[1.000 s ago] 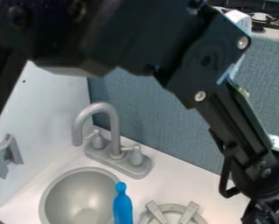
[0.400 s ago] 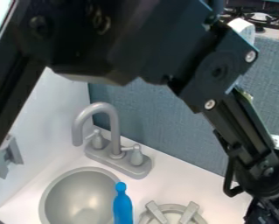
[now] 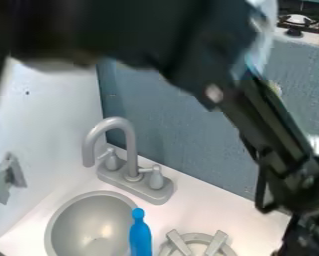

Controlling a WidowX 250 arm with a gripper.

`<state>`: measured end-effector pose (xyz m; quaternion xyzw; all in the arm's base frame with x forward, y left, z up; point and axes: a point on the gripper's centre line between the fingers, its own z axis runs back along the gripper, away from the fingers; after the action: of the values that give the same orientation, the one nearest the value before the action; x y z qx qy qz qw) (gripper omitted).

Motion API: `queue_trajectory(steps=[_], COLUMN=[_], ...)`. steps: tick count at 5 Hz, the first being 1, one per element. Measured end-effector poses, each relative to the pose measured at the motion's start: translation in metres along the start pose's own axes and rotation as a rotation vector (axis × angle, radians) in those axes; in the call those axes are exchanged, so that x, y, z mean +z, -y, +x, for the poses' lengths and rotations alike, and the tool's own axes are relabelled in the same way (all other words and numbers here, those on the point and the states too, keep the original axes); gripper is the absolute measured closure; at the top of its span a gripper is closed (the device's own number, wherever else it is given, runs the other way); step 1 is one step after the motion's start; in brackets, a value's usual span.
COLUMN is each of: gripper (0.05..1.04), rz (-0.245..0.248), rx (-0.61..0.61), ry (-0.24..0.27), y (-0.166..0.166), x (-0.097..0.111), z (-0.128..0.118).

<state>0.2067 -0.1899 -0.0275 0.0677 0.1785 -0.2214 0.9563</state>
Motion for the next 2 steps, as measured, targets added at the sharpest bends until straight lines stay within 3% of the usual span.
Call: queue_trajectory(steps=[1, 2], gripper=[0.977, 0.977], rz=[-0.008, 0.011], rx=[0.092, 0.185], ry=[0.069, 0.078], y=[-0.025, -0.044], x=[0.032, 0.042], z=[-0.007, -0.017])
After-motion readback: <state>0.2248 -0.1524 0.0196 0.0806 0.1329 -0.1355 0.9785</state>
